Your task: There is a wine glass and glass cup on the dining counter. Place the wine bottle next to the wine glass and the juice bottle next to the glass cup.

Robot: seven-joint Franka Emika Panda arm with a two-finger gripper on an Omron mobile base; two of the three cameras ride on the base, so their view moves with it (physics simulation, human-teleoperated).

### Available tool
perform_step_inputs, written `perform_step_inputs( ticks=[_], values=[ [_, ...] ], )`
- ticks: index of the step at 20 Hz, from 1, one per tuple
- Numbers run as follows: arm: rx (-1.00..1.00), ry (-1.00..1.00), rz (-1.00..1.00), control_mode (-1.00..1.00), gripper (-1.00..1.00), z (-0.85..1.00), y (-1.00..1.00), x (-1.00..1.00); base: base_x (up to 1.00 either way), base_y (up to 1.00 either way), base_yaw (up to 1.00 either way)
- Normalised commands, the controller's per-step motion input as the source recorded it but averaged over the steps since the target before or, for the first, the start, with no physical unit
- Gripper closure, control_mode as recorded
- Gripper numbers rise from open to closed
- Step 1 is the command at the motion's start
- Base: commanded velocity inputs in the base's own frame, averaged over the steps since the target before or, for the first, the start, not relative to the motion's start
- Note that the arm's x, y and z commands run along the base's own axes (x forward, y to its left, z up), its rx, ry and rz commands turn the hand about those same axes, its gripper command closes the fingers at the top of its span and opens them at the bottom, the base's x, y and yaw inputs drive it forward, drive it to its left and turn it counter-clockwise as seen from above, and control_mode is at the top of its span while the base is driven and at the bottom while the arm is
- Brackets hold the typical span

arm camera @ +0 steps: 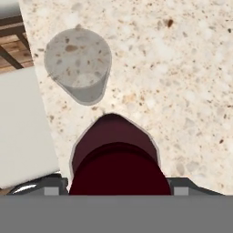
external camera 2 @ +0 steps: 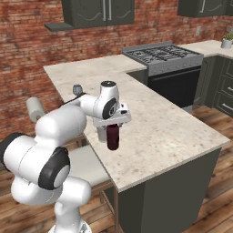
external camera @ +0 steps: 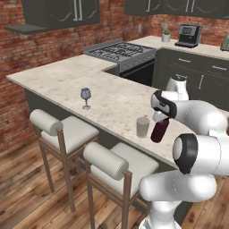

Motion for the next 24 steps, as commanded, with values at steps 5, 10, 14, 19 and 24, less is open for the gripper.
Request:
perform_step_inputs(
  ticks=[5,10,14,19,24],
  values=[
    [0.0,0.03,0.02,-1.0,-1.0,-0.35,0.11,0.06,0.0,0.0,0.0],
    [0.0,0.02,0.02,-1.0,-1.0,-0.3,0.01,0.0,0.0,0.0,0.0],
    [0.0,0.0,0.02,-1.0,-1.0,-0.21,0.0,0.0,0.0,0.0,0.0],
    [0.0,0.0,0.01,-1.0,-1.0,-0.02,0.03,0.0,0.0,0.0,0.0],
    [0.0,0.0,0.0,-1.0,-1.0,0.0,0.11,-0.05,0.0,0.0,0.0]
  ],
)
